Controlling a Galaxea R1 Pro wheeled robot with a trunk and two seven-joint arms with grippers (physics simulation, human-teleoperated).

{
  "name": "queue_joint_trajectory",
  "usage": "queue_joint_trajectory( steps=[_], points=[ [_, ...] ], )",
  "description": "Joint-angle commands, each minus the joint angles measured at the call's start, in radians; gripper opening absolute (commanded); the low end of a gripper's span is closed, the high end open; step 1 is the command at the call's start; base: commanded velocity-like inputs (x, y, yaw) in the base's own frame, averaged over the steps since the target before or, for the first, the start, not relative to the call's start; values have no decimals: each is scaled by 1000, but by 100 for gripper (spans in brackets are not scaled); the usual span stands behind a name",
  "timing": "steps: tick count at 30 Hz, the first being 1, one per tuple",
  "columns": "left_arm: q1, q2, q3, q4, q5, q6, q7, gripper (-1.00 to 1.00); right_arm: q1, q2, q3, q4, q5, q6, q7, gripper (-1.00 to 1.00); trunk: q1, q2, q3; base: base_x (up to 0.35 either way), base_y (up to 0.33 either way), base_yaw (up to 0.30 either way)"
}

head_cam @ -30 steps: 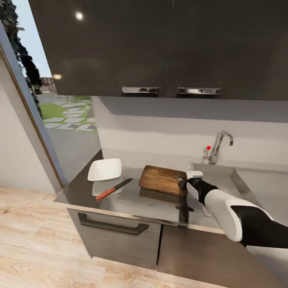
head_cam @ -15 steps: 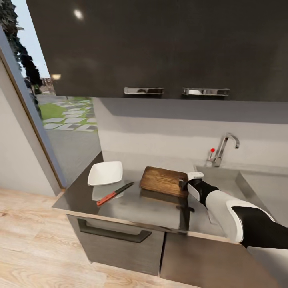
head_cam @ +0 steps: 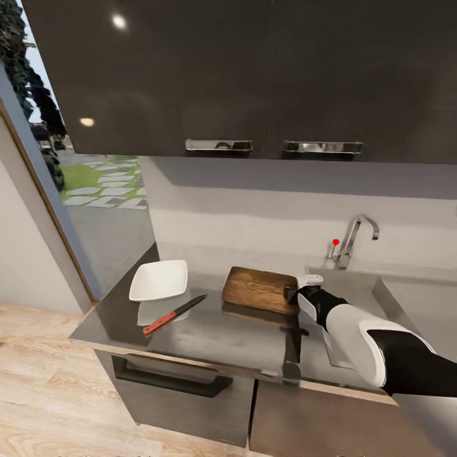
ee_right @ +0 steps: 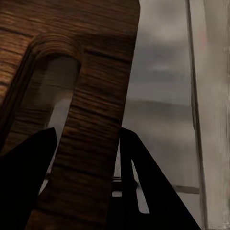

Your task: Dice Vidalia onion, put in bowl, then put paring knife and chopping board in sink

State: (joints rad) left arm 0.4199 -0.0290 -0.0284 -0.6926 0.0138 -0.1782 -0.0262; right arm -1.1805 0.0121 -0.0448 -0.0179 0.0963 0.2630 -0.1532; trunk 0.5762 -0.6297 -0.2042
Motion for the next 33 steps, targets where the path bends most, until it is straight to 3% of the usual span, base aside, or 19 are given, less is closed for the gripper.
queue_joint_trajectory(
  steps=[1, 3, 7, 33],
  points=[
    [0, 0, 1, 0, 1, -1, -3, 100, 0, 2, -5, -2, 45, 7, 0, -100, 0, -1, -1, -77, -206, 0],
    [0, 0, 1, 2, 1, -1, -3, 100, 4, 3, -5, -2, 101, 7, 10, -100, 0, -1, -1, -56, -154, 0],
    [0, 0, 1, 2, 2, -1, -3, 100, 6, 2, -6, -2, 121, 7, 21, -100, 0, -1, -1, -16, -47, 0],
    [0, 0, 1, 7, 3, -1, -3, 100, 7, 8, -6, -2, 126, 7, 24, -100, 0, -1, -1, 0, 5, 0]
  ],
)
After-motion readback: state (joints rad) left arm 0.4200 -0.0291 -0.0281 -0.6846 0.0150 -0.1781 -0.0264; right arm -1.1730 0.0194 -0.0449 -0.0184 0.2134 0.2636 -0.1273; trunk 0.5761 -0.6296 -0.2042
